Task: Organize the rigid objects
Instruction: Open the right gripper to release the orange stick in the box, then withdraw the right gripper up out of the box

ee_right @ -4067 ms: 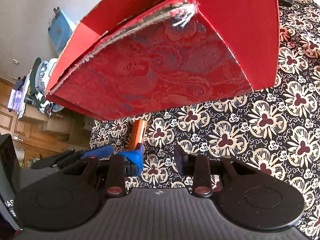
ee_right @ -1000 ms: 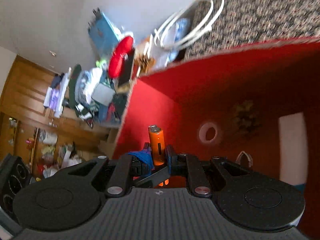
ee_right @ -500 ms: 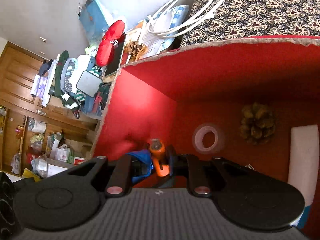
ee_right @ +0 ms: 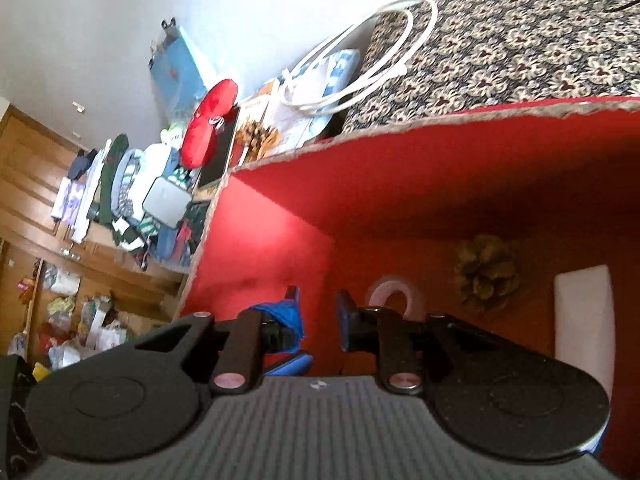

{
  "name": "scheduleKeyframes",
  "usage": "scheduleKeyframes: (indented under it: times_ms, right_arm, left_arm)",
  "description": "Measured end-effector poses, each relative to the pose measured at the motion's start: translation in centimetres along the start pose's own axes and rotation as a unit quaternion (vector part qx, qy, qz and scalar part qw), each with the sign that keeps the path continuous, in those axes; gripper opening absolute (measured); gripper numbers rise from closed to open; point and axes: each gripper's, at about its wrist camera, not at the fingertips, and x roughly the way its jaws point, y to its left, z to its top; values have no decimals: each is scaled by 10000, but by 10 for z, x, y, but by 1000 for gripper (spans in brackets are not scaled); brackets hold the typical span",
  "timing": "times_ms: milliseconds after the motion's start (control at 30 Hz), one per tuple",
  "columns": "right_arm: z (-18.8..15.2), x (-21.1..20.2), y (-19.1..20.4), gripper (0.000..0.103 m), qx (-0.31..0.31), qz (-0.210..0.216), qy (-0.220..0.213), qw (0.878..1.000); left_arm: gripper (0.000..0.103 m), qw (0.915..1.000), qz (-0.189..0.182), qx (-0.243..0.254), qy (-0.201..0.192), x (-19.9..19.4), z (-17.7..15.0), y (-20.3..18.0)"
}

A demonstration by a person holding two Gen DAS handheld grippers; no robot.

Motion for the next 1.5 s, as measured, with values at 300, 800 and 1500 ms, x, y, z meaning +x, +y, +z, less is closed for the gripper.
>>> scheduleKeyframes:
  times_ms: [300, 800, 1500]
  right_arm:
    - [-1, -5, -3, 2, 125, -205, -314, 9992]
    - [-6, -15, -8, 6, 386, -446, -774, 9953]
    - [-10, -22, -16, 7, 802, -734, -1062, 9884]
  left_arm:
    - [28, 9999, 128, -25, 3, 0, 6, 1]
    - [40, 9993, 377, 0, -78, 2, 29, -1]
    - [49, 9973, 722, -141, 22, 27, 48, 1]
